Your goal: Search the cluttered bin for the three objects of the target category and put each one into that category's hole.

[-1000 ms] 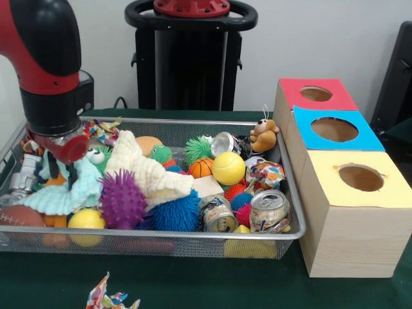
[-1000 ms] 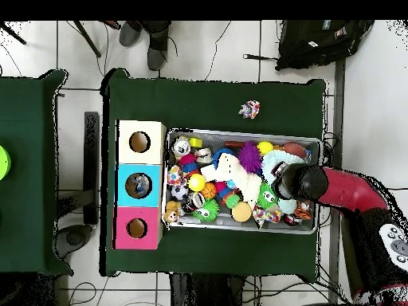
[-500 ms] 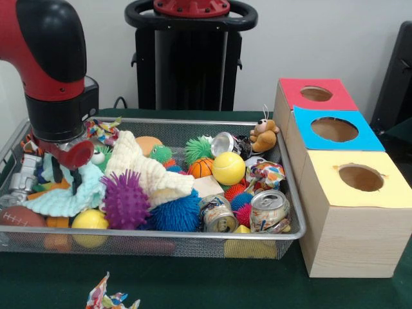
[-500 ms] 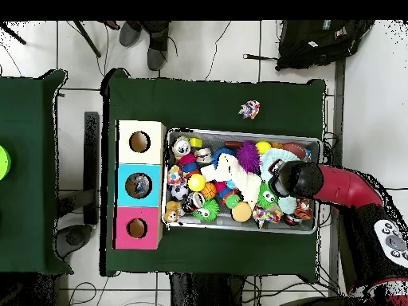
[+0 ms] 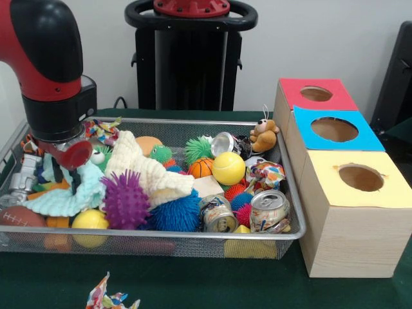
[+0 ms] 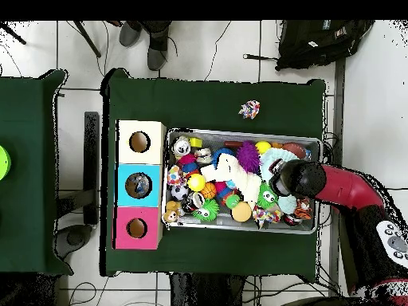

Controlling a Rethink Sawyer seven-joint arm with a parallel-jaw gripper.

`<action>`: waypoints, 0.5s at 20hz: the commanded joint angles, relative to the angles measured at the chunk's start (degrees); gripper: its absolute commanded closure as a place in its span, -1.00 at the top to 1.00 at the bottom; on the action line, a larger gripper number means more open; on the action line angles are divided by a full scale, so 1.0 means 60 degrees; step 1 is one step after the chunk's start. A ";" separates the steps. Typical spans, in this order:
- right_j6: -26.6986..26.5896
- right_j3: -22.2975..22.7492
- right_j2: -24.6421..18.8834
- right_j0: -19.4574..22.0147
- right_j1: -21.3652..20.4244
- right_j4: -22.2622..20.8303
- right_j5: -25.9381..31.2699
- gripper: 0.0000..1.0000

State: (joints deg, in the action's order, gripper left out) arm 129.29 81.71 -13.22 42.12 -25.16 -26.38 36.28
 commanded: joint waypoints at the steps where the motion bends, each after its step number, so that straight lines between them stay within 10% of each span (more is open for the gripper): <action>1: -0.0514 0.0244 -0.1592 -0.0456 0.1229 0.0621 -0.0462 1.00; 3: -0.0300 0.0224 -0.1362 -0.0607 0.1140 0.0449 -0.0677 1.00; 4: -0.0193 0.0215 -0.1247 -0.0682 0.1095 0.0364 -0.0785 -1.00; 10: -0.0278 -0.0015 -0.0930 -0.0892 0.0858 0.0140 -0.0448 -1.00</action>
State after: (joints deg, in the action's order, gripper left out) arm 129.27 81.85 -12.63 40.86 -25.21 -26.41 37.75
